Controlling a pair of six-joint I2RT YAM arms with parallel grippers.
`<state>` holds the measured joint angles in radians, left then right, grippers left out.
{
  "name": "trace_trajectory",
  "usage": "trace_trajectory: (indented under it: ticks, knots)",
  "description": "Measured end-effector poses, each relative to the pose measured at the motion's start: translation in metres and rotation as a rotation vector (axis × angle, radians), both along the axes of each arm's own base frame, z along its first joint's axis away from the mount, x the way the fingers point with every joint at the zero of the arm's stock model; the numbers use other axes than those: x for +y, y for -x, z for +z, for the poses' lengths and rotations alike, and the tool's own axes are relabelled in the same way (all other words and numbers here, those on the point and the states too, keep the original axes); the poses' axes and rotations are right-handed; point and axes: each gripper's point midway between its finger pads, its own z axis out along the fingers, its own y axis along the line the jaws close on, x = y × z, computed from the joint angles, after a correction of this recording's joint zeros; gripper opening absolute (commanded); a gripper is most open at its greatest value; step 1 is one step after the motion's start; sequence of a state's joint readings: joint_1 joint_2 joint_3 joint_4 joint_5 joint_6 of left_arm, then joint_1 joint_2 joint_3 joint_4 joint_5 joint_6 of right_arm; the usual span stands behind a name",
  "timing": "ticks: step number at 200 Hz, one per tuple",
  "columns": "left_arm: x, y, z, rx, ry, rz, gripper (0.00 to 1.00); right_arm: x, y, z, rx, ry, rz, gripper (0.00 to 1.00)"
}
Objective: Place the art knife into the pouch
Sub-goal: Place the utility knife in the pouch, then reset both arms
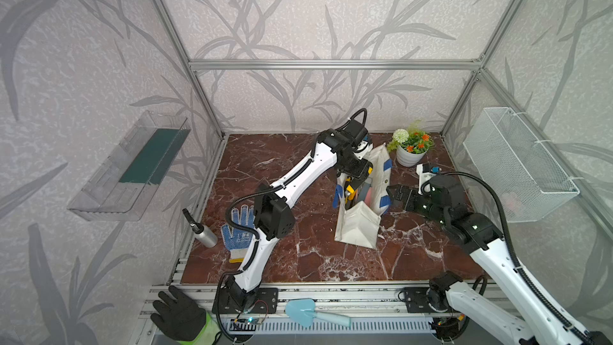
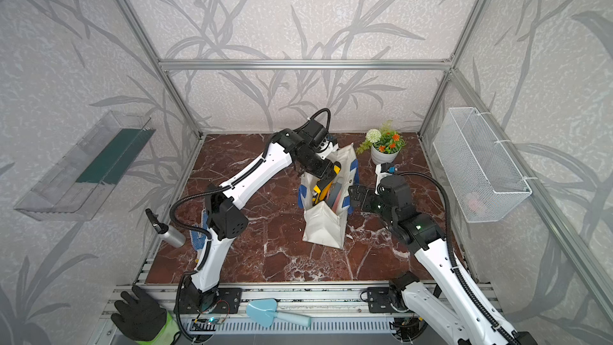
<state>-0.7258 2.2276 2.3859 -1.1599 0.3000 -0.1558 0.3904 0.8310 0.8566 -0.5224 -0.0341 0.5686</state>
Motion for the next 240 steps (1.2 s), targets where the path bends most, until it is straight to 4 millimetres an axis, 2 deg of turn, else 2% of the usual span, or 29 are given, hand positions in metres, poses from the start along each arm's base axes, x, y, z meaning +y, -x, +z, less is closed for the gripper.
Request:
trace_trajectory:
  ticks: [15,34,56,87,120,143,170,189,200,216,240]
  knots:
    - [0.003,-0.009,0.015,-0.068,-0.009,0.014,0.82,0.000,0.000,-0.001,-0.001,0.003,0.002,0.99]
    - [0.009,-0.024,0.045,-0.180,-0.006,0.050,0.89,0.000,0.000,-0.001,-0.005,0.011,0.008,0.99]
    - [0.019,-0.035,0.078,-0.294,-0.004,0.094,0.93,-0.001,-0.001,-0.001,-0.011,0.026,0.013,0.99]
    - [0.043,-0.039,0.110,-0.401,-0.040,0.161,0.99,-0.004,-0.003,0.000,-0.033,0.065,0.016,0.99]
    - [0.089,-0.031,0.140,-0.501,-0.098,0.259,0.99,-0.006,-0.010,0.010,-0.100,0.104,0.020,0.99]
    - [0.140,-0.023,0.152,-0.561,-0.127,0.365,0.99,-0.012,-0.018,0.018,-0.164,0.148,-0.004,0.99]
    - [0.218,-0.020,0.146,-0.601,-0.130,0.575,0.99,-0.022,-0.027,0.021,-0.221,0.204,-0.040,0.99]
    - [0.279,-0.015,0.126,-0.619,-0.146,0.765,0.99,-0.030,-0.032,0.018,-0.252,0.231,-0.064,0.99]
    - [0.307,-0.011,0.110,-0.624,-0.163,0.856,0.99,-0.035,-0.035,0.013,-0.255,0.245,-0.083,0.99]
    - [0.335,-0.006,0.080,-0.613,-0.193,0.949,0.99,-0.044,-0.039,0.001,-0.234,0.264,-0.116,0.99]
    - [0.364,-0.007,0.033,-0.569,-0.250,1.040,0.99,-0.058,-0.043,-0.017,-0.198,0.287,-0.161,0.99]
